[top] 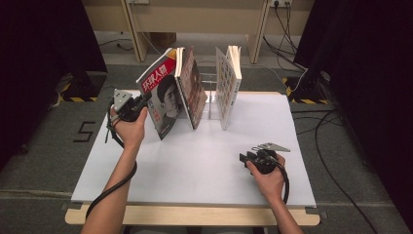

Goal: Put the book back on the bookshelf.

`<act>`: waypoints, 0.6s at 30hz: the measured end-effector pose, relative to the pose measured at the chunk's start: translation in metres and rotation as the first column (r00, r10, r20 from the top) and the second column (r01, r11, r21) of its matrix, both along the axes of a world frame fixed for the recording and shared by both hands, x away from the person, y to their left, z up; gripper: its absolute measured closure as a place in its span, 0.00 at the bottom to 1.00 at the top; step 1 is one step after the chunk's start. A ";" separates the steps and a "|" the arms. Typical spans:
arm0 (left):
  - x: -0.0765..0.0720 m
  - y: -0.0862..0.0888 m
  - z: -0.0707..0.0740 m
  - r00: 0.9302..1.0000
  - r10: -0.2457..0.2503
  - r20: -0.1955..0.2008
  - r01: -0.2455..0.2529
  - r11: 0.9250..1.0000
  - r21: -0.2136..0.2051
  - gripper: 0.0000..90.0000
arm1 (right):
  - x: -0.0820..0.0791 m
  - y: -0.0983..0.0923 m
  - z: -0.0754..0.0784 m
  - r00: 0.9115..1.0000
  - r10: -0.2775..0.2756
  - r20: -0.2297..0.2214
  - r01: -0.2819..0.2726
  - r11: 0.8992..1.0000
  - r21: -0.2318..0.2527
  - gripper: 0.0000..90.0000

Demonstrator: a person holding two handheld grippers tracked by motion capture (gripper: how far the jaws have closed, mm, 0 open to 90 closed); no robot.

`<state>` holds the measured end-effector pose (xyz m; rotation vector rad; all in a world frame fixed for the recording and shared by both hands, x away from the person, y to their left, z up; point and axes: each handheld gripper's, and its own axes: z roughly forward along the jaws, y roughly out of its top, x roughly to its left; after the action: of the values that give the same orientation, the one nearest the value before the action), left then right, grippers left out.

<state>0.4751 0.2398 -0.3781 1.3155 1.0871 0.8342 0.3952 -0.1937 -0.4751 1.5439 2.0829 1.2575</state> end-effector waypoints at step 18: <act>-0.001 0.012 0.005 0.997 -0.055 -0.059 0.048 0.992 -0.118 0.90 | 0.000 -0.002 0.000 1.000 -0.003 0.002 0.003 1.000 0.001 0.67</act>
<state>0.4737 0.2520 -0.3729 1.2728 1.1286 0.6850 0.3955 -0.1960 -0.4750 1.5453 2.0787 1.2581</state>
